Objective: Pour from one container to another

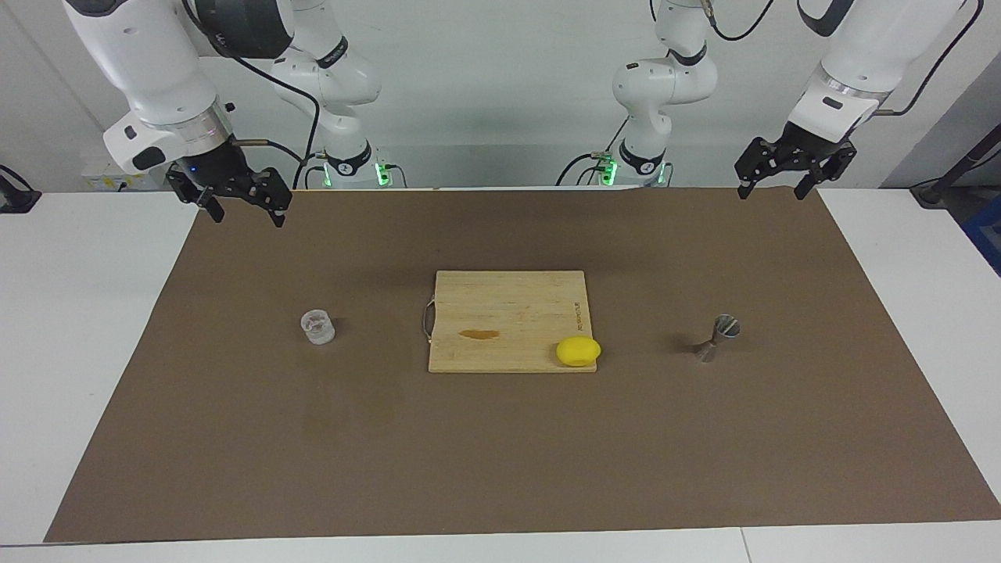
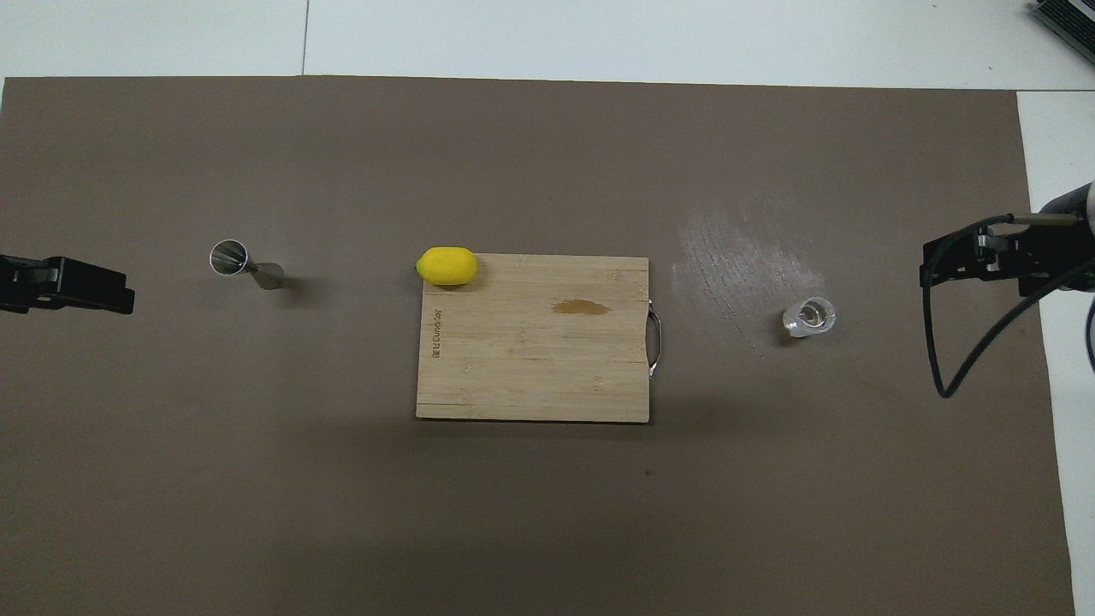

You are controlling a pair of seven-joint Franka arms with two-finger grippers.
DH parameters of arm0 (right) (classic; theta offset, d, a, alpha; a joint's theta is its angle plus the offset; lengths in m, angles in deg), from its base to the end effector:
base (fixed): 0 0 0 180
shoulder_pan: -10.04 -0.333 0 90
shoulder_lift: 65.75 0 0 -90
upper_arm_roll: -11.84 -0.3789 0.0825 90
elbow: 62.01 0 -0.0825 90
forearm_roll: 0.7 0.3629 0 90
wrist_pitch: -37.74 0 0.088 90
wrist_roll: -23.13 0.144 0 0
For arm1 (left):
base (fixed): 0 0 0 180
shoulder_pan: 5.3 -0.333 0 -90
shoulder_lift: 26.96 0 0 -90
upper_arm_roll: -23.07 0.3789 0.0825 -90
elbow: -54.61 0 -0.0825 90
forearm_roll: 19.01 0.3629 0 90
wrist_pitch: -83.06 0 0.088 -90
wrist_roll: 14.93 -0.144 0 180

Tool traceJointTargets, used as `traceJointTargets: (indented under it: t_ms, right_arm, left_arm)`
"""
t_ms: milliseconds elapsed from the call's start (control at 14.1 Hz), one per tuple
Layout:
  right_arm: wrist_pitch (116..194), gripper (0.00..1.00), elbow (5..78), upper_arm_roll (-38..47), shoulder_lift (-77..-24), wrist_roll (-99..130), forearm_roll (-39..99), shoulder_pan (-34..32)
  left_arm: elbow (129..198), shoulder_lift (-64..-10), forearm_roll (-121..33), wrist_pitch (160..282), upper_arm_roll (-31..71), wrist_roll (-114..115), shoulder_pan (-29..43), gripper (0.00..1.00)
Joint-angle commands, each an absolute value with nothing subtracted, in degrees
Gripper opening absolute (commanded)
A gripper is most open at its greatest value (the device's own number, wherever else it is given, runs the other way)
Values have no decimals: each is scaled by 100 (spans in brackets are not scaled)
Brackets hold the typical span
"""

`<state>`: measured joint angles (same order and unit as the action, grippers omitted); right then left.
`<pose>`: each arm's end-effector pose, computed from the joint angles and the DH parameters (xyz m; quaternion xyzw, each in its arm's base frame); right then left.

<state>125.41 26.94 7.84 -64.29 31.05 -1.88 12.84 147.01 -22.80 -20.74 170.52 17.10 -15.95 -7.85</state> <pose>0.5366 0.0076 0.6416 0.9979 -0.0588 -0.0231 0.0113 0.4999 -0.0367 0.6651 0.9991 -0.0391 -0.0072 0.0112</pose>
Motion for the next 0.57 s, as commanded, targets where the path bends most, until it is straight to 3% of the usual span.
traceJointTargets:
  t_ms: [0, 495]
  right_arm:
    - [12598, 100, 2834, 745, -6540, 2937, -114, 1374]
    - [12598, 100, 2834, 745, -6540, 2937, -114, 1374]
  left_arm:
    - [14557, -2353, -2112, 16919, 1718, -1651, -776, 100]
    - [14751, -2274, -2112, 16902, 1709, -1590, -750, 100]
